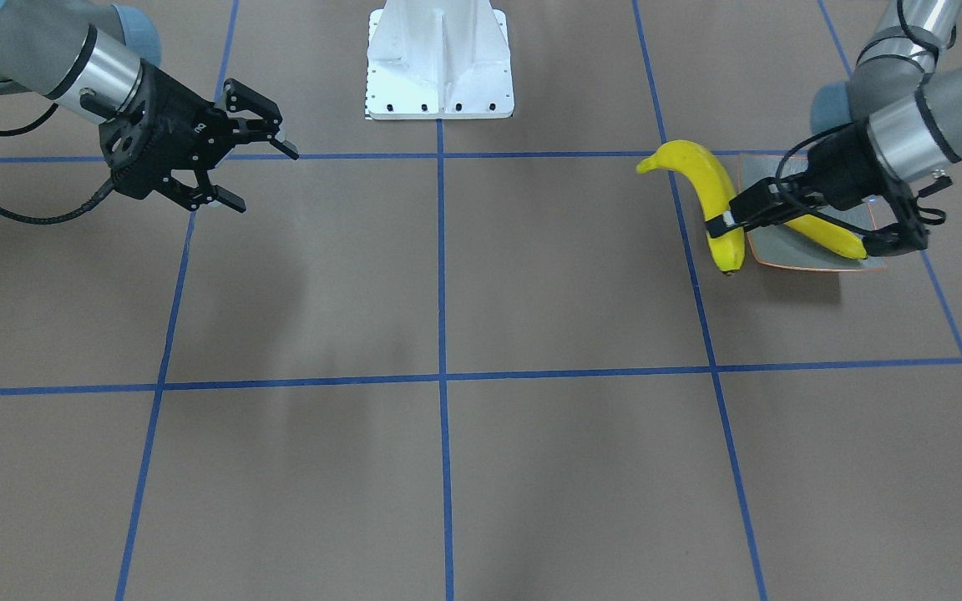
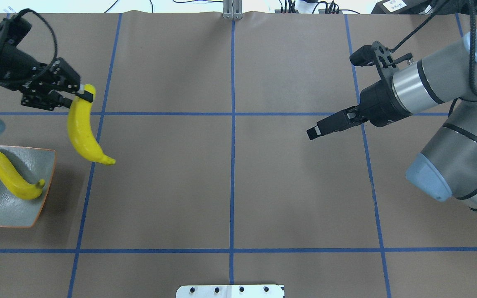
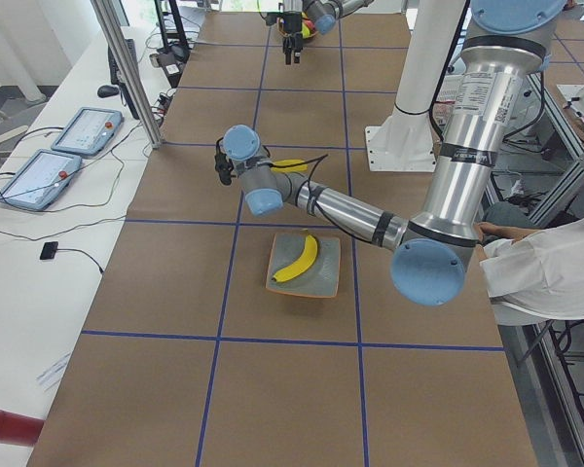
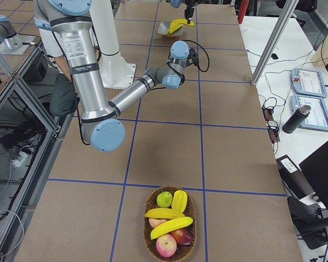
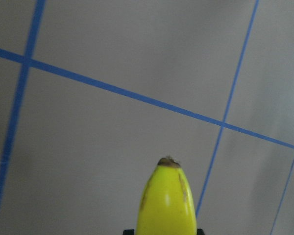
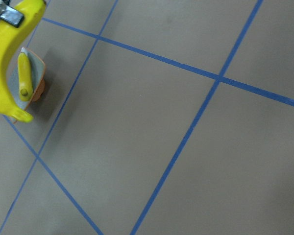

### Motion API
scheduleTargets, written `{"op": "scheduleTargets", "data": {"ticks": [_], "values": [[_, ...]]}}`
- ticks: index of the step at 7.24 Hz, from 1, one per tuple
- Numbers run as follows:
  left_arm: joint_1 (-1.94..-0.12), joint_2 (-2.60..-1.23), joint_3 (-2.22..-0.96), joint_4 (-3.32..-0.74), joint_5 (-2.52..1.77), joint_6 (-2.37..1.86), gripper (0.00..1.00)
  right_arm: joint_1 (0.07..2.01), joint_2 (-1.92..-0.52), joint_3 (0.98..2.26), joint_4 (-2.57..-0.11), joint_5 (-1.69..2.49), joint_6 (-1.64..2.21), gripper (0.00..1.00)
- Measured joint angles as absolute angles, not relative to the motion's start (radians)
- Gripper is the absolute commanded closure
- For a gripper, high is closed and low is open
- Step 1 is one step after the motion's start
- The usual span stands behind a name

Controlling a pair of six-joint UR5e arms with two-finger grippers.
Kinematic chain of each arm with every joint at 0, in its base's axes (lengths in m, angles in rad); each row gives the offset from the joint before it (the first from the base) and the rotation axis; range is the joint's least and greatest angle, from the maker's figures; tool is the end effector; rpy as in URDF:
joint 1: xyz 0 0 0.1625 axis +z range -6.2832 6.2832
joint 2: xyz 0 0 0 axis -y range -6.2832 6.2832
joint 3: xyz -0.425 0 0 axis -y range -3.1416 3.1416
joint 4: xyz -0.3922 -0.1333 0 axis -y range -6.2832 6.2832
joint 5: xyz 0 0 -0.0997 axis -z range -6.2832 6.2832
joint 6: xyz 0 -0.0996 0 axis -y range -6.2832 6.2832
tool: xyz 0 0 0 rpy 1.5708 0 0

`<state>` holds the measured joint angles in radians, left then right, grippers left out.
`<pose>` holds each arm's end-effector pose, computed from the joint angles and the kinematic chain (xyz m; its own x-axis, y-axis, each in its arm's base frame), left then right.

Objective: Transfer all bananas from basket to plate

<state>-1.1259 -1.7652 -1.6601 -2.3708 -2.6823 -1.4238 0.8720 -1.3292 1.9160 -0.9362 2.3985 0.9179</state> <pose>0.1945 -0.5103 0.4023 0.2079 -0.2853 -0.9356 0.0291 0.9579 -0.2856 -0.2923 -0.4411 0.2874 0.2192 -0.3780 0.8995 0.0759 0.9257 0.3705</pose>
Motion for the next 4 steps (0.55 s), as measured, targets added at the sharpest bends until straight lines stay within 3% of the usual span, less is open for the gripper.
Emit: {"op": "scheduleTargets", "data": {"ticks": [4], "values": [[-1.197,-1.679,-1.551,-2.379,-2.773,-1.388,1.0,0.937,-1.436,1.913,-0.937,2.398,0.931,0.0]]}}
